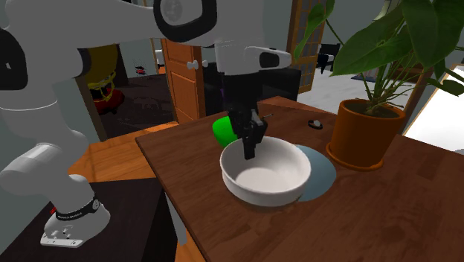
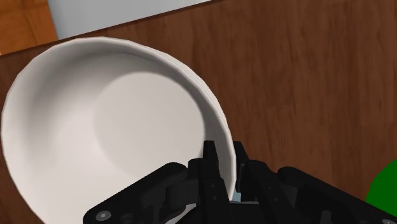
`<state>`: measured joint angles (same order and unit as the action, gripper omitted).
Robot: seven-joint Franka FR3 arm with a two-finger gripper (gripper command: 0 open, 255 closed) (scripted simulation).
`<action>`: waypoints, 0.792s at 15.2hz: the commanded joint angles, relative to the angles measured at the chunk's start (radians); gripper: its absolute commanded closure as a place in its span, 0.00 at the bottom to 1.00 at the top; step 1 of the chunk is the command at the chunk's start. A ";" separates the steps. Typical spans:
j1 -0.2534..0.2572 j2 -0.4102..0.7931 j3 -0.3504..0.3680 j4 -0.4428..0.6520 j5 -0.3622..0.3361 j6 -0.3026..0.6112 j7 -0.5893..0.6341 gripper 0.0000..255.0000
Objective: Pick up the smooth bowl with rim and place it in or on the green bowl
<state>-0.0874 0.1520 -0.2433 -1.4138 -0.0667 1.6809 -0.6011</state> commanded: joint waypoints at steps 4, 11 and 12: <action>-0.004 0.024 -0.002 0.094 0.007 -0.070 -0.009 1.00; 0.099 -0.044 0.067 0.021 -0.035 -0.080 0.158 1.00; 0.113 -0.049 0.077 0.017 -0.040 -0.083 0.181 1.00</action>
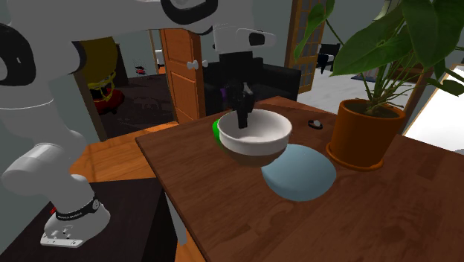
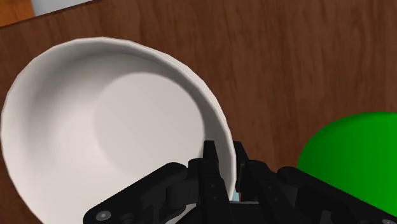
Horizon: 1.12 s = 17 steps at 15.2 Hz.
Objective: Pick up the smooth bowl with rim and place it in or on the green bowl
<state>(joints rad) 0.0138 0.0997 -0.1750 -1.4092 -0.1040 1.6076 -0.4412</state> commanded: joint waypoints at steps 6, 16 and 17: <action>0.092 -0.002 0.072 0.018 -0.022 -0.039 0.161 1.00; 0.226 0.082 0.170 0.152 -0.047 -0.120 0.381 1.00; 0.240 0.098 0.179 0.175 -0.049 -0.132 0.402 1.00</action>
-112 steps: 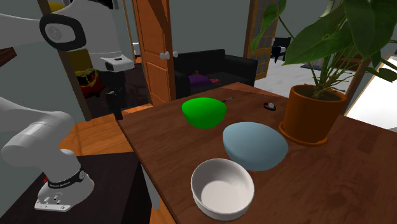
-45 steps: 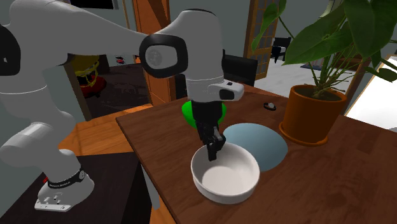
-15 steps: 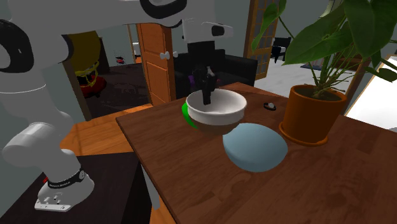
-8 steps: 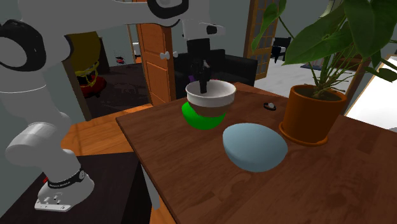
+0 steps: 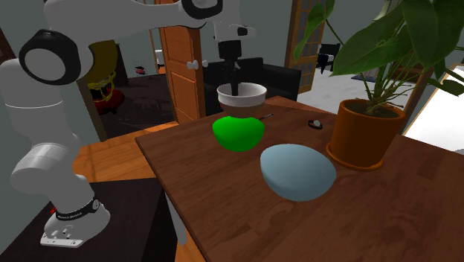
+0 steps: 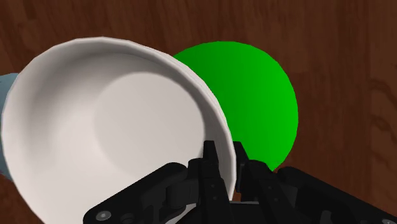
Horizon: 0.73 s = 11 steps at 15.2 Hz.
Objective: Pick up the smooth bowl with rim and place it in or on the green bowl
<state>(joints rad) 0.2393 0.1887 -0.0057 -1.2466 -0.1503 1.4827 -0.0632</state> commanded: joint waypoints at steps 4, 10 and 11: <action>0.069 0.080 0.039 0.122 -0.015 -0.056 0.099 1.00; 0.065 0.033 0.039 -0.031 -0.012 0.048 0.112 1.00; 0.065 0.027 0.039 -0.053 -0.012 0.064 0.114 1.00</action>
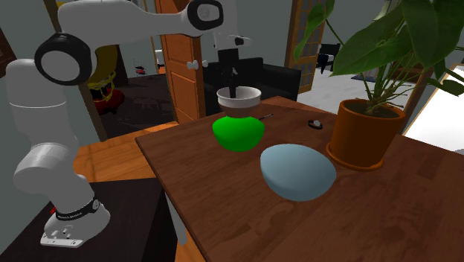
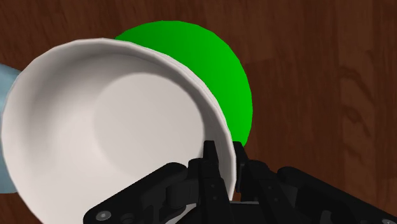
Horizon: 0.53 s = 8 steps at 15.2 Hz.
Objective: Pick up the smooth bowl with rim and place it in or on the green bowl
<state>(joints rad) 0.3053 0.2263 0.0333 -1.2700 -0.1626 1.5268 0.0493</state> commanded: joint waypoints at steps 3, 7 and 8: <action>-0.003 -0.026 -0.001 -0.092 0.001 0.067 0.008 1.00; -0.004 -0.041 -0.001 -0.167 0.001 0.126 0.016 1.00; -0.005 -0.044 -0.001 -0.185 0.001 0.141 0.017 1.00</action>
<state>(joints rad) 0.3009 0.1830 0.0325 -1.4393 -0.1612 1.6517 0.0650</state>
